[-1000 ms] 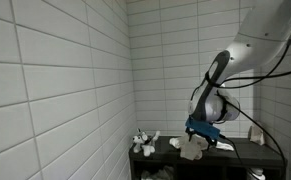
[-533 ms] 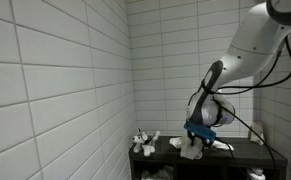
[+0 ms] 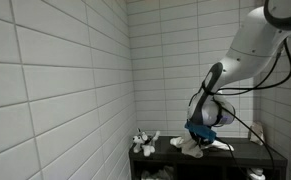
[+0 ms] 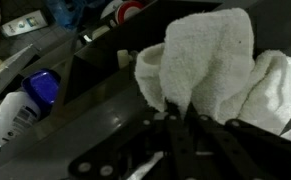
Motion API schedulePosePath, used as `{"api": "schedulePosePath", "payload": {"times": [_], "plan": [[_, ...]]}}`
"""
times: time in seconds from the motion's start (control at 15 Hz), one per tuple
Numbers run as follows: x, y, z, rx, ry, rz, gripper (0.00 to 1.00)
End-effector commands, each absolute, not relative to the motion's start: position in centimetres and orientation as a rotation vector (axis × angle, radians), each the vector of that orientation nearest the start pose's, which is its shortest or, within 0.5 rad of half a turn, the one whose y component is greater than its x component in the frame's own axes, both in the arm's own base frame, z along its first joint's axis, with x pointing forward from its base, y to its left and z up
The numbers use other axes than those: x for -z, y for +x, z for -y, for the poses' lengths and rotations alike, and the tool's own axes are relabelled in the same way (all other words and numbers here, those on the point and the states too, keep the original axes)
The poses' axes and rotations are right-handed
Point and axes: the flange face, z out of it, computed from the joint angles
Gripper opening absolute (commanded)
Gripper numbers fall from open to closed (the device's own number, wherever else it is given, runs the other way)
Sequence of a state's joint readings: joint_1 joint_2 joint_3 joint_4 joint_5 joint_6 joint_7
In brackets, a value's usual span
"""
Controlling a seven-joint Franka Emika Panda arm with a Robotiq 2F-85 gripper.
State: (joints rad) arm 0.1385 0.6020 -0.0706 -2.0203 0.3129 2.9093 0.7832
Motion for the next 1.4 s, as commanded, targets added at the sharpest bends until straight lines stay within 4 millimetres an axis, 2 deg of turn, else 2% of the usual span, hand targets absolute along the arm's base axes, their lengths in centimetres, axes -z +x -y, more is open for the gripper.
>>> {"api": "schedulePosePath", "payload": {"times": [0.0, 0.13, 0.2, 0.27, 0.33, 0.53, 0.73, 1.0, 1.13, 1.33], "plan": [[-18.0, 62.1, -3.3, 0.344, -2.570, -1.413, 0.02], [-18.0, 62.0, -4.4, 0.363, -2.587, -1.397, 0.02], [-18.1, 61.8, -6.3, 0.381, -2.611, -1.377, 0.02], [-17.0, 59.1, -5.6, 0.204, -2.714, -1.257, 0.34], [-16.5, 58.9, -6.0, 0.149, -2.724, -1.227, 0.34], [-14.6, 57.5, -6.6, -0.075, -2.804, -1.114, 0.51], [-13.7, 56.0, -6.1, -0.312, -2.903, -1.013, 0.72], [-13.2, 55.2, -5.7, -0.433, -3.004, -0.929, 0.98], [-13.4, 55.0, -5.6, -0.409, -3.055, -0.905, 1.00], [-14.8, 53.9, -5.6, -0.284, -3.126, -0.835, 1.00]]}}
